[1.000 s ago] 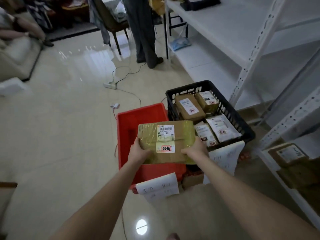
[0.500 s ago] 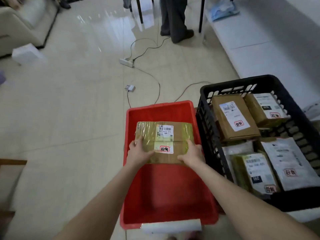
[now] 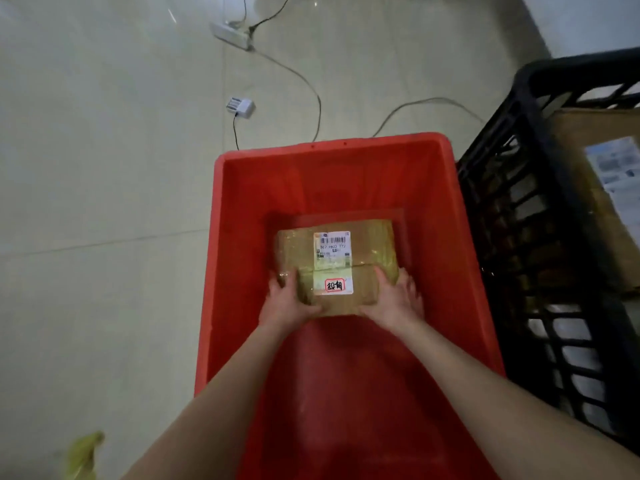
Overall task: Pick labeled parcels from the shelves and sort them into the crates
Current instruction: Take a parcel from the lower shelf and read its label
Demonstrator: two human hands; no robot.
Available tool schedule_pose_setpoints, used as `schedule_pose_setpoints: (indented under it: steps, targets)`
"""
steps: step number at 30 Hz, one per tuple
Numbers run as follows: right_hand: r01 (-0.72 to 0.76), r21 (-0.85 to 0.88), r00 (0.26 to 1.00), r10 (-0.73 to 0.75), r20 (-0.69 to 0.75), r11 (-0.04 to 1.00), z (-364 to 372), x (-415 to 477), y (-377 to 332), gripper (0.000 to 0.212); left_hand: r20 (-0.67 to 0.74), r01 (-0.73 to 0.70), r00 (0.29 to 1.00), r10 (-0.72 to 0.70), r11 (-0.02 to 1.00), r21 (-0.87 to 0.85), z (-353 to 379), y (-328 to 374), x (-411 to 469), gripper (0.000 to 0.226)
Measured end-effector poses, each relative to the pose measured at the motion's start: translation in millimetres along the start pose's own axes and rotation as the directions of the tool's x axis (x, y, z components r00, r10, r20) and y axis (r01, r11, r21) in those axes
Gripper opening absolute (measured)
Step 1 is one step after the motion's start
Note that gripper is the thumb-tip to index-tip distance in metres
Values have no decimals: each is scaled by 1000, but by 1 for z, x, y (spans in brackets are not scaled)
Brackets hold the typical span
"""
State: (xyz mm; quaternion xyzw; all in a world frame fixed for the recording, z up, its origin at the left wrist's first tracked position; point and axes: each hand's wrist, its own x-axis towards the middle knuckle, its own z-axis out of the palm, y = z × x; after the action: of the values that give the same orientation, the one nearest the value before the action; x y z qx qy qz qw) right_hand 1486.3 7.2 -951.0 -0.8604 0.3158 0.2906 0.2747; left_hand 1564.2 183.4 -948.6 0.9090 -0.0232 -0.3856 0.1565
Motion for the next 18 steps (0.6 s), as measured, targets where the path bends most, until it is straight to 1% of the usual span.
schedule_pose_setpoints:
  steps: [2, 3, 4, 5, 6, 8, 12, 15, 18]
  targets:
    - [5, -182, 999, -13, -43, 983, 9, -2, 1, 113, -54, -48, 997, 58, 983, 176, 12, -5, -1, 112]
    - [17, -257, 997, -37, -73, 966, 13, -3, 2, 115, -83, -92, 989, 122, 952, 293, 15, -7, -2, 112]
    - [38, -318, 992, -73, -101, 947, 15, -3, 4, 111, -92, -141, 977, 193, 904, 403, 18, -8, -2, 110]
    - [66, -359, 986, -115, -118, 931, 16, -1, 4, 104, -87, -179, 965, 249, 860, 478, 19, -8, 0, 107]
    - [97, -381, 981, -153, -119, 919, 17, 1, 3, 97, -78, -199, 957, 278, 833, 517, 19, -8, 3, 104]
    - [141, -382, 975, -196, -109, 913, 15, 7, -2, 87, -84, -199, 954, 287, 819, 538, 16, -3, 10, 98]
    - [153, -337, 973, -201, -114, 929, 10, 20, -12, 82, -89, -180, 961, 263, 833, 524, 6, 6, 23, 98]
    - [134, -323, 983, -167, -76, 937, 5, 19, -14, 85, -55, -177, 969, 242, 831, 527, -2, 11, 21, 98]
    - [110, -302, 990, -130, -46, 947, -4, 0, -16, 90, -22, -174, 975, 221, 820, 545, -10, 16, 0, 100]
